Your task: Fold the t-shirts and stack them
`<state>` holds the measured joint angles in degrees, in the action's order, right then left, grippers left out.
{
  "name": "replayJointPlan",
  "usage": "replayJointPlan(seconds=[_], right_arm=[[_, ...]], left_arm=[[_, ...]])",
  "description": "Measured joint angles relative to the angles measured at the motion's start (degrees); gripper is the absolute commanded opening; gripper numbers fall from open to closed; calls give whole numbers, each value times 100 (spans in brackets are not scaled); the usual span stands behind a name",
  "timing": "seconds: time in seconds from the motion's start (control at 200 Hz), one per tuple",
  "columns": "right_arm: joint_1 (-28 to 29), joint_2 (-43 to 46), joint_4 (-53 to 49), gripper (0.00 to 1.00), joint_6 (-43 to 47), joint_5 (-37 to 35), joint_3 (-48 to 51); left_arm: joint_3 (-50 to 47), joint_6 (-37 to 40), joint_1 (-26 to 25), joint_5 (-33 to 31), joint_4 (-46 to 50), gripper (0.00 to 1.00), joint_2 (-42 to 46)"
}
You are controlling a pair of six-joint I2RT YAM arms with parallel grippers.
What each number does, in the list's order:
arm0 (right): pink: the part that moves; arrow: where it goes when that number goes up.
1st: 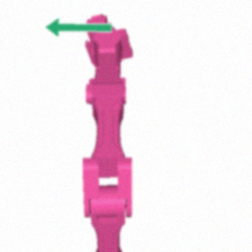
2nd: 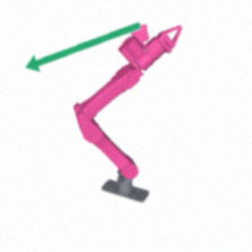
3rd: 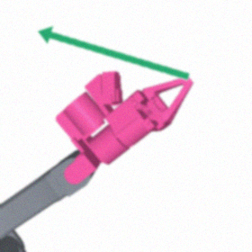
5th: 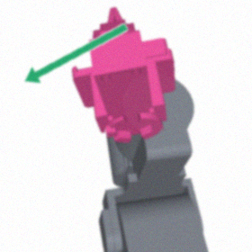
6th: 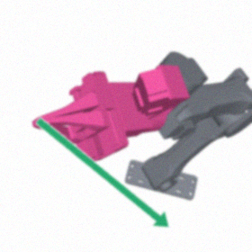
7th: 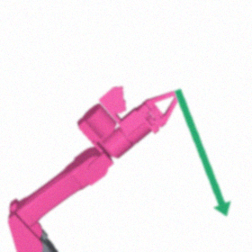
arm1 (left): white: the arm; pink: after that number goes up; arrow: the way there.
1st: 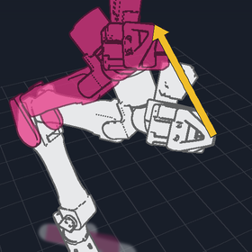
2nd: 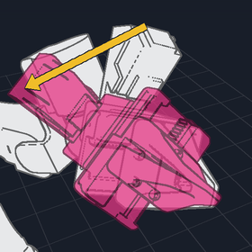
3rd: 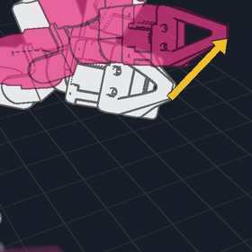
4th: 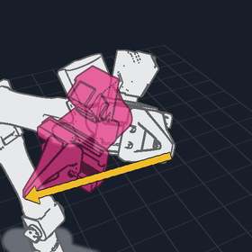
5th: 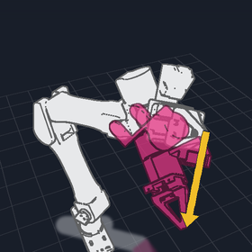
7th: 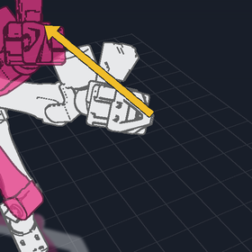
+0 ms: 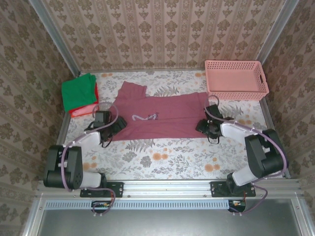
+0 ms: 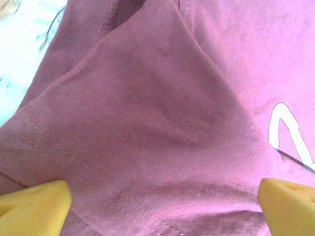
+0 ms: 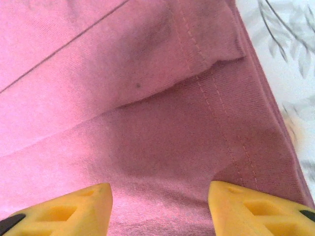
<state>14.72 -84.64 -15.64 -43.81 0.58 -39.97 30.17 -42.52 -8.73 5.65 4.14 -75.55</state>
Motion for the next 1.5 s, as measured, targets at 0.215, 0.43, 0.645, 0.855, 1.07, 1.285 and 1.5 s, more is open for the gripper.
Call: replayJointPlan(seconds=[0.215, 0.43, 0.645, 0.855, 1.07, 1.285, 1.5], right_arm=[[46, 1165, -621, 55, -315, 85, 761], [236, 1683, -1014, 58, -264, 9, 640], [400, 785, -721, 58, -7, -44, -286], [402, -734, -402, 57, 229, -214, -1158], [391, -879, -376, 56, 289, -225, -949], [450, -2, -271, 56, -11, -160, -35], [483, 621, -671, 57, -179, -166, 282]], left_arm=[[-505, -170, -63, 37, 1150, 100, 1268], [-195, -151, -68, 35, 1989, 100, 1567], [828, 66, -118, 63, 1572, 100, 474], [1226, 164, -173, 87, 798, 100, -933], [1021, 186, -254, 24, 299, 100, -1049], [422, 144, -597, -11, 144, 100, -448], [181, -55, -1005, -94, 776, 100, 157]])
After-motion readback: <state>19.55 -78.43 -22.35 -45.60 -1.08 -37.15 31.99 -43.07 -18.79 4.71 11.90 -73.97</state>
